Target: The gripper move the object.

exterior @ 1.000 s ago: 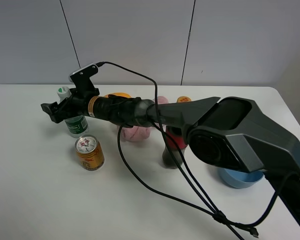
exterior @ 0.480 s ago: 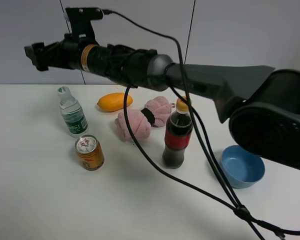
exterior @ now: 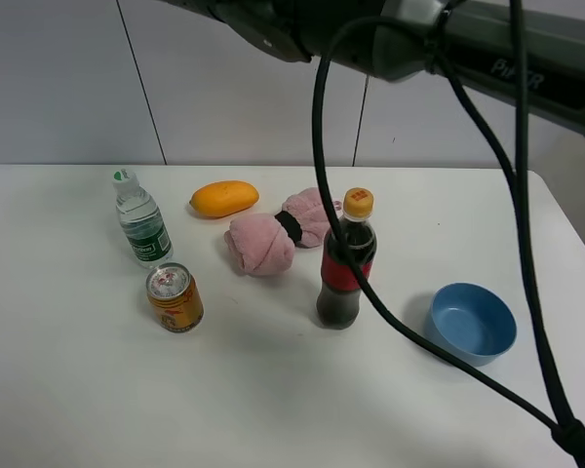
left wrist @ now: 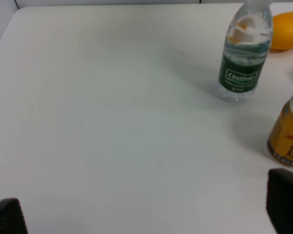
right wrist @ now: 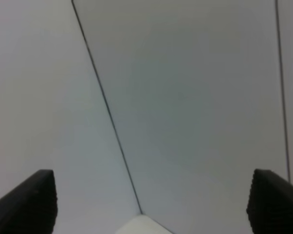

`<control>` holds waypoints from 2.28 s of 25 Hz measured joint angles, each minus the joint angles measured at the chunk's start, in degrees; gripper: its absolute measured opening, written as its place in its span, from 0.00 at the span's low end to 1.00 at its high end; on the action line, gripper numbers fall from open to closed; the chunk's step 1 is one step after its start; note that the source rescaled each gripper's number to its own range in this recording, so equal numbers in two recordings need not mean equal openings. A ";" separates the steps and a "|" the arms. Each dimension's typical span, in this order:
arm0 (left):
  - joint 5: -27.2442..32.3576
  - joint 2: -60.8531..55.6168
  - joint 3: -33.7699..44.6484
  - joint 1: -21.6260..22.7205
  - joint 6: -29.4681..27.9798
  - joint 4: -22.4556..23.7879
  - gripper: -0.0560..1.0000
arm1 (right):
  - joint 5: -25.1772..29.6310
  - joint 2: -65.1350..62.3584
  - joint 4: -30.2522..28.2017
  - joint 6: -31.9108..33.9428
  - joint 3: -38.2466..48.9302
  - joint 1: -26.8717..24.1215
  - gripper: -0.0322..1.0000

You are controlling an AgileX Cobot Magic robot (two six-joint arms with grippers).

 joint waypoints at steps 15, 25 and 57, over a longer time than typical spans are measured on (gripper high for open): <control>0.00 0.00 0.00 0.00 0.00 0.00 1.00 | 38.94 -9.30 28.73 -40.68 0.00 10.14 0.18; 0.00 0.00 0.00 0.00 0.00 0.00 1.00 | 71.04 -16.71 33.60 -50.47 0.00 8.87 0.80; 0.00 0.00 0.00 0.00 0.00 0.00 1.00 | 62.78 -89.49 41.89 -51.20 58.80 -45.54 1.00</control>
